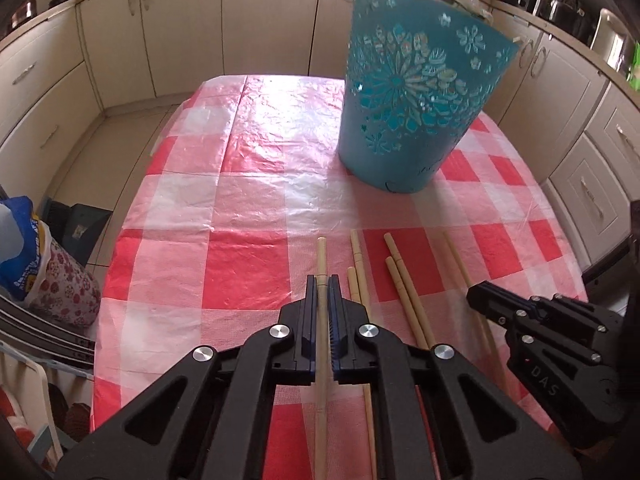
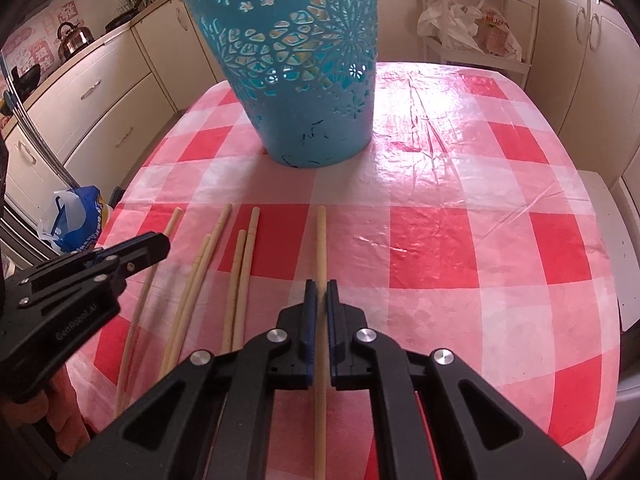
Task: Organize utensils
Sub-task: 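Close the left tool on one chopstick while the right tool grasps another, then lift both held chopsticks and carry them above the teal cup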
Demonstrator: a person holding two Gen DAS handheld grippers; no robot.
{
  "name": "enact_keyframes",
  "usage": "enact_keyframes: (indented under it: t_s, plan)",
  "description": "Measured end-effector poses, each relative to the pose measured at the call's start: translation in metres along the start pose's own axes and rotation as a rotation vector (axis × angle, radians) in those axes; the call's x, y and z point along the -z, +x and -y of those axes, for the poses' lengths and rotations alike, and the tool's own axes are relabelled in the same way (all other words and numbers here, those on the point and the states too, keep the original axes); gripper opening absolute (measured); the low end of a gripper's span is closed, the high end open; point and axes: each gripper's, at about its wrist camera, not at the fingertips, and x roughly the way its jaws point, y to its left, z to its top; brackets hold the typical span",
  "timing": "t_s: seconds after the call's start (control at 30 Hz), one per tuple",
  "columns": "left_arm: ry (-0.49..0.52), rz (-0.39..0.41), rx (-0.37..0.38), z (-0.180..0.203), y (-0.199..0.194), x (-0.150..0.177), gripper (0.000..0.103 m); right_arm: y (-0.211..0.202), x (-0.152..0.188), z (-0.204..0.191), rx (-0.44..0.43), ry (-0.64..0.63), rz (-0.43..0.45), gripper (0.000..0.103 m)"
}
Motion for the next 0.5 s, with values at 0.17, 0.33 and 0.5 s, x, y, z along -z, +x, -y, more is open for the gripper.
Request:
enact_keyframes:
  t_s: [0.17, 0.33, 0.5]
  plan:
    - [-0.031, 0.052, 0.030, -0.004, -0.017, -0.004, 0.005, 0.000, 0.000, 0.002, -0.006, 0.025, -0.001, 0.006]
    - [-0.007, 0.084, 0.038, 0.004, -0.028, -0.006, 0.005, -0.003, 0.000, 0.003, -0.021, 0.044, 0.006, 0.006]
    - [0.016, 0.138, 0.036, 0.011, -0.042, -0.010, 0.005, -0.009, -0.001, 0.009, -0.053, 0.085, 0.018, 0.006]
